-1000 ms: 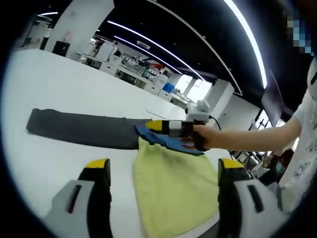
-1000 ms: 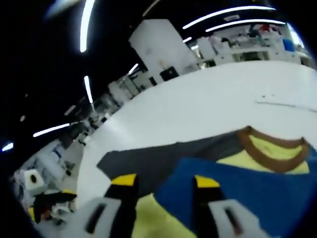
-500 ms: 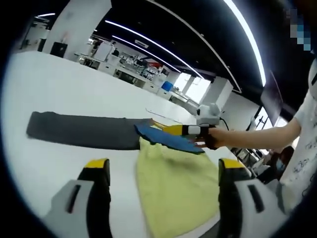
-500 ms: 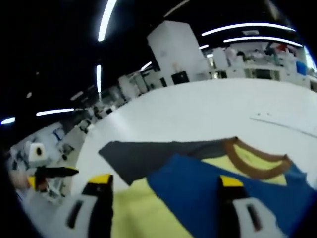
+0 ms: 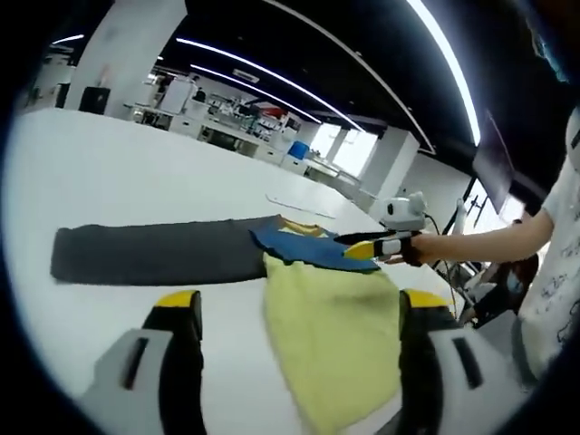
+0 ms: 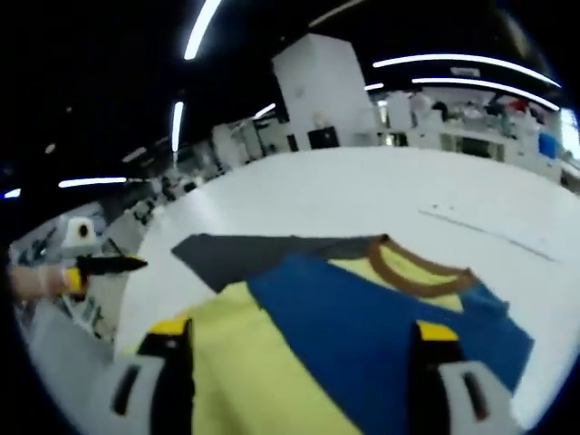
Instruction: Fold the garment on the visible template until the final outline fits inside the template.
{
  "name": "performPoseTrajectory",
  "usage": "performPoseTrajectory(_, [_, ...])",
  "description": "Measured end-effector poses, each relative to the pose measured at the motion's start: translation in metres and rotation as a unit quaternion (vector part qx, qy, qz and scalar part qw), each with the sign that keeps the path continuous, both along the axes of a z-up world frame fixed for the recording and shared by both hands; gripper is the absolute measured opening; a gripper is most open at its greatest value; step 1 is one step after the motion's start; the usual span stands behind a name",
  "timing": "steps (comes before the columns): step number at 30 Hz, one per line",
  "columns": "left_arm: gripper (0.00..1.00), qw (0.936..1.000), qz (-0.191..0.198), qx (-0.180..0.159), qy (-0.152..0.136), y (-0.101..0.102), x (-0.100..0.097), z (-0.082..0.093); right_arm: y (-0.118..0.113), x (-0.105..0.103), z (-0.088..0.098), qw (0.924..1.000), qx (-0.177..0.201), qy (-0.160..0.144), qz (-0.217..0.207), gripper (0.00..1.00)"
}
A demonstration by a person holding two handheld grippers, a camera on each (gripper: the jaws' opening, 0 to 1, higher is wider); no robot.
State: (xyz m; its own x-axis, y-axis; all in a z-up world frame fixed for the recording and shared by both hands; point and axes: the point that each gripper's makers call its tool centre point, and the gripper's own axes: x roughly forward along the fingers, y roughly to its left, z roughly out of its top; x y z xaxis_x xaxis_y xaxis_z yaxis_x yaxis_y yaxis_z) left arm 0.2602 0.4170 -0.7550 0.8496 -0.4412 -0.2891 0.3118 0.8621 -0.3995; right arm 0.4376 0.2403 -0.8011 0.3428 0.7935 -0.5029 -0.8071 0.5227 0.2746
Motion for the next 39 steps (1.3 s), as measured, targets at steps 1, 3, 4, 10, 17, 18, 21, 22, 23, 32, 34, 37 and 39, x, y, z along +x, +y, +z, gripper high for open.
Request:
performPoseTrajectory(1, [0.87, 0.9998, -0.005, 0.018, 0.009, 0.000, 0.001, -0.006, -0.002, -0.006, 0.007, 0.9998, 0.015, 0.011, -0.007, 0.99])
performPoseTrajectory(3, [0.87, 0.9997, -0.006, 0.022, 0.010, 0.002, 0.005, -0.010, -0.009, -0.010, 0.011, 0.9999, 0.012, 0.008, -0.009, 0.99])
performPoseTrajectory(4, [0.86, 0.9996, -0.008, 0.022, 0.016, 0.003, 0.006, -0.013, -0.012, -0.011, 0.014, 0.9999, 0.009, -0.005, -0.006, 0.99])
performPoseTrajectory(10, [0.84, 0.9995, 0.006, 0.024, 0.022, 0.026, 0.022, -0.023, -0.038, -0.027, 0.018, 0.9999, 0.004, -0.011, -0.006, 0.99])
performPoseTrajectory(17, [0.84, 0.9968, 0.009, 0.063, 0.047, 0.045, 0.024, -0.037, -0.072, -0.047, 0.019, 0.9995, -0.002, -0.010, -0.031, 0.99])
performPoseTrajectory(18, [0.83, 0.9967, 0.012, 0.064, 0.048, 0.047, 0.025, -0.036, -0.078, -0.049, 0.018, 0.9993, -0.003, -0.008, -0.037, 0.99])
performPoseTrajectory(21, [0.84, 0.9957, 0.033, 0.071, 0.049, 0.062, 0.029, -0.036, -0.092, -0.054, 0.019, 0.9986, 0.001, -0.003, -0.053, 0.99])
performPoseTrajectory(22, [0.85, 0.9938, 0.050, 0.086, 0.049, 0.073, 0.031, -0.038, -0.098, -0.055, 0.019, 0.9979, 0.006, 0.001, -0.065, 0.99])
performPoseTrajectory(23, [0.85, 0.9889, 0.072, 0.116, 0.057, 0.088, 0.032, -0.044, -0.101, -0.056, 0.019, 0.9971, 0.011, 0.006, -0.075, 0.99])
performPoseTrajectory(32, [0.80, 0.9751, 0.157, 0.131, 0.086, 0.147, 0.033, -0.057, -0.124, -0.076, 0.015, 0.9909, 0.037, 0.031, -0.126, 0.99])
performPoseTrajectory(34, [0.77, 0.9708, 0.178, 0.134, 0.090, 0.164, 0.031, -0.059, -0.128, -0.080, 0.015, 0.9883, 0.045, 0.036, -0.141, 0.99])
performPoseTrajectory(37, [0.77, 0.9676, 0.193, 0.127, 0.101, 0.176, 0.029, -0.065, -0.132, -0.088, 0.010, 0.9871, 0.046, 0.045, -0.146, 0.99])
performPoseTrajectory(39, [0.75, 0.9655, 0.207, 0.117, 0.107, 0.185, 0.027, -0.069, -0.135, -0.094, 0.006, 0.9872, 0.042, 0.047, -0.147, 0.99])
